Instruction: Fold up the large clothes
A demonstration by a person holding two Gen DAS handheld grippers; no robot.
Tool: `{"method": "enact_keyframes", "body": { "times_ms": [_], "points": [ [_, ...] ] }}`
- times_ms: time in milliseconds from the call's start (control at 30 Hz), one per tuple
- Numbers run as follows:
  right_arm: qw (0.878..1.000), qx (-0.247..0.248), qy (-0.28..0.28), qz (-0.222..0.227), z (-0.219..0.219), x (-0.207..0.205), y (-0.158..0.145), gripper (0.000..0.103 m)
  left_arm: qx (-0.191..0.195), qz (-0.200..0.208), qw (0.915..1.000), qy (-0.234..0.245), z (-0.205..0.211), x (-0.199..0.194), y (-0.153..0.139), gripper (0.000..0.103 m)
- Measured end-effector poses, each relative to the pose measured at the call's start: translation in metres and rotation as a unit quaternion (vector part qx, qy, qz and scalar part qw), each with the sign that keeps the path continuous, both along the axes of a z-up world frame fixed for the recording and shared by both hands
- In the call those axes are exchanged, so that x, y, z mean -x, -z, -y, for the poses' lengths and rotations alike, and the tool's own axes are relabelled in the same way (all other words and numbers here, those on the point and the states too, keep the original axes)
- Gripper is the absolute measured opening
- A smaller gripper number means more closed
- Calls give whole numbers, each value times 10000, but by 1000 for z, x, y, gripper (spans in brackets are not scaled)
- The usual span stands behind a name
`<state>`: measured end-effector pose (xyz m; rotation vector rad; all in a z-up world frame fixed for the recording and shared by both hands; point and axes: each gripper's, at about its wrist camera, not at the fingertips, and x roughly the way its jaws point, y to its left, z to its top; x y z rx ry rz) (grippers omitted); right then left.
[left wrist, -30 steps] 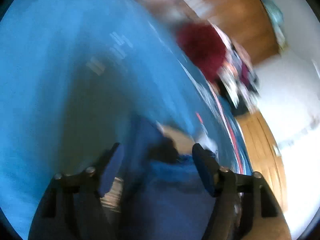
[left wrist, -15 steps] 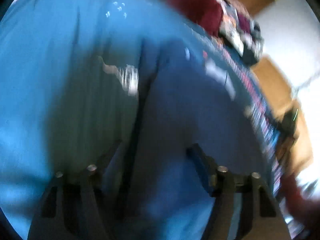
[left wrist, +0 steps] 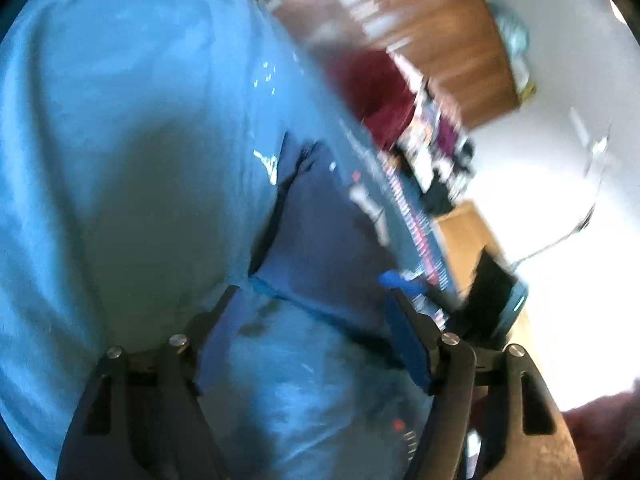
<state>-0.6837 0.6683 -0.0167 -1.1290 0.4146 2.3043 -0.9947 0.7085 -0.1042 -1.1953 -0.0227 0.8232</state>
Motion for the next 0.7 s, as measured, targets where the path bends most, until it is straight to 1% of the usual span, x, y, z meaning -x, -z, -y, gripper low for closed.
{"method": "enact_keyframes", "body": {
  "times_ms": [33, 67, 100, 133, 167, 200, 233, 267, 300, 333, 367, 433, 467, 500, 533, 567, 633, 700],
  "points": [
    [9995, -210, -31, 248, 7, 11, 11, 85, -15, 146, 9999, -58, 4, 3, 2, 76],
    [9976, -458, 70, 523, 10, 20, 20, 83, -3, 258, 9996, -99, 5, 3, 6, 76],
    [9959, -592, 196, 651, 9, 25, 27, 71, 25, 444, 9989, -128, 8, 3, 9, 77],
    [9950, -645, 386, 661, 4, 23, 34, 62, 50, 555, 9984, -116, 4, -6, 10, 78],
    [9956, -533, 546, 547, 0, 19, 37, 58, 66, 634, 9979, -57, 0, -11, 12, 78],
    [9966, -313, 712, 273, -6, 10, 37, 56, 62, 658, 9978, 18, -3, -19, 13, 78],
    [9961, -168, 871, 29, -10, 2, 36, 54, 57, 705, 9975, 84, -5, -29, 13, 81],
    [9950, -80, 985, -158, -12, -5, 34, 40, 73, 761, 9969, 170, -8, -37, 15, 83],
    [9941, 1, 1035, -323, -14, -9, 31, 18, 98, 744, 9969, 254, -12, -46, 16, 83],
    [9930, 39, 1099, -433, -16, -12, 27, 17, 146, 637, 9975, 256, -20, -59, 19, 83],
    [9922, 3, 1131, -525, -17, -14, 21, 13, 170, 549, 9980, 264, -28, -70, 22, 84],
    [9914, -80, 1147, -625, -10, -13, 8, 11, 185, 556, 9979, 263, -39, -84, 23, 84],
    [9912, -111, 1140, -664, -9, -14, 4, 10, 190, 642, 9976, 167, -47, -89, 24, 84],
    [9910, -118, 1136, -693, -6, -12, 1, 10, 166, 786, 9967, 73, -50, -90, 24, 86],
    [9908, -105, 1137, -723, -5, -13, -1, 10, 147, 891, 9959, -38, -55, -91, 24, 90],
    [9906, -101, 1142, -746, -4, -14, -3, 10, 182, 911, 9956, -133, -60, -94, 26, 91],
    [9897, -71, 1164, -830, -1, -17, -6, 10, 223, 906, 9953, -269, -71, -98, 29, 92],
    [9894, -64, 1153, -876, 1, -17, -6, 10, 353, 778, 9951, -504, -80, -99, 35, 91]
  ]
}}
